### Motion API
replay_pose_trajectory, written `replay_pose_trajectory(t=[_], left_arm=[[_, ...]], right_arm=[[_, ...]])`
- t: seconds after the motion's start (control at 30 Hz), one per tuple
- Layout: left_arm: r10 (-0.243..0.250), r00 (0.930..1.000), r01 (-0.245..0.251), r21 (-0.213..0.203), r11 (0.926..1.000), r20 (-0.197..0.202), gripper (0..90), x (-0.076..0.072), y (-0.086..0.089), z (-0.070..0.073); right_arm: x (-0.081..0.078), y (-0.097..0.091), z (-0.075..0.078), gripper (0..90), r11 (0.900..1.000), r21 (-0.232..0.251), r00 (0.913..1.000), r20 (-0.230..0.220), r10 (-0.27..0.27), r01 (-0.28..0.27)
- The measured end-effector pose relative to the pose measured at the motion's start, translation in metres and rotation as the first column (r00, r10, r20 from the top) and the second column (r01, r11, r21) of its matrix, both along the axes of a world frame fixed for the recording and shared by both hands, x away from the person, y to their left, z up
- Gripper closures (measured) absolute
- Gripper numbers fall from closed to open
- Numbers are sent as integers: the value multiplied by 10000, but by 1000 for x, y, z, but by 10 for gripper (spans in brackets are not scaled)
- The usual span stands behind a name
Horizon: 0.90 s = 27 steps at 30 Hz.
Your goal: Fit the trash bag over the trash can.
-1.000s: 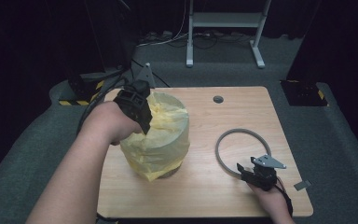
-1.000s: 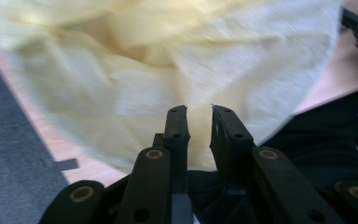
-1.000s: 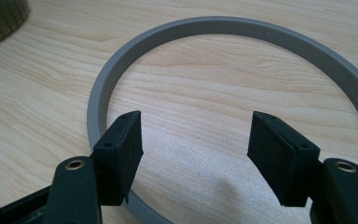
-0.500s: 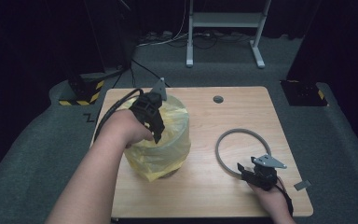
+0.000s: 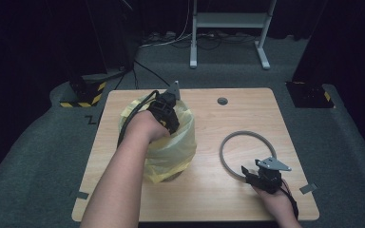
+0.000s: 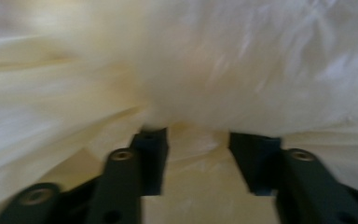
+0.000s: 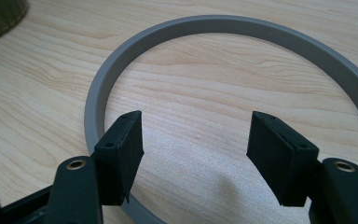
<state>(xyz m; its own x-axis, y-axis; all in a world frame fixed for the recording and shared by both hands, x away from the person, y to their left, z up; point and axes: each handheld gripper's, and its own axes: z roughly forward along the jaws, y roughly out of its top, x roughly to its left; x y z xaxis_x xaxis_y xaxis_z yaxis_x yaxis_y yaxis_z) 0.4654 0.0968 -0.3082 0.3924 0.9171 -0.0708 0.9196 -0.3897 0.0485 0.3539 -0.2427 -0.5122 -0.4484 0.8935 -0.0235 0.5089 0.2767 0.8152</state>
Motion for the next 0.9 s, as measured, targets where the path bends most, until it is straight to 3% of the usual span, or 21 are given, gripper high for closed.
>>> replay_pose_trajectory(t=[0.03, 0.1, 0.23, 0.3, 0.37, 0.43, 0.47, 0.5, 0.6, 0.67, 0.73, 0.8, 0.9], left_arm=[[-105, 9999, 105, 178, 9998, 4, 465, -1, -2, -1], [-97, 9999, 97, 102, 9999, 42, 407, -3, 0, 5], [15, 9987, -22, 136, 9999, 513, 411, -10, 13, 40], [114, 9960, -135, 223, 9997, 887, 587, -11, 20, 56], [261, 9873, -350, 544, 9979, 1566, 748, -11, 29, 72], [520, 9709, -714, 750, 9946, 2339, 824, -7, 37, 78], [792, 9615, -1026, 762, 9918, 2630, 846, -2, 41, 74], [886, 9618, -1133, 819, 9902, 2591, 843, 1, 43, 68], [1215, 9697, -1471, 1092, 9831, 2120, 726, 13, 48, 38], [1353, 9709, -1600, 1153, 9804, 1976, 671, 19, 50, 21], [1332, 9750, -1563, 1228, 9800, 1779, 581, 21, 50, 11], [1273, 9747, -1506, 1187, 9814, 1838, 509, 21, 50, 10], [1082, 9714, -1332, 1073, 9853, 2114, 448, 16, 49, 23]], right_arm=[[0, 0, 0, 361, 10000, -12, 10000, 10, 14, -14], [-1, 0, 1, 364, 10000, -19, 10000, 17, 15, -15], [-2, 1, 1, 365, 10000, -7, 10000, 54, 26, -26], [-1, 2, 0, 365, 10000, -48, 10000, 65, 57, -57], [-2, 3, 0, 365, 9999, -81, 10000, 25, 65, -64], [-2, 3, 0, 365, 9999, -117, 10000, 28, 88, -88], [-2, 3, 0, 365, 9999, -117, 9999, 34, 117, -117], [-2, 3, 0, 365, 9998, -139, 9999, 39, 144, -143], [-2, 3, 0, 366, 9999, -120, 9999, 32, 117, -116], [-1, 2, 0, 367, 9999, -83, 9999, 47, 96, -96], [-1, 1, 0, 369, 10000, -58, 10000, 6, 45, -45], [-1, 0, 0, 370, 10000, -27, 10000, 12, 59, -59], [-1, 1, 0, 372, 10000, -33, 10000, 13, 53, -53]])
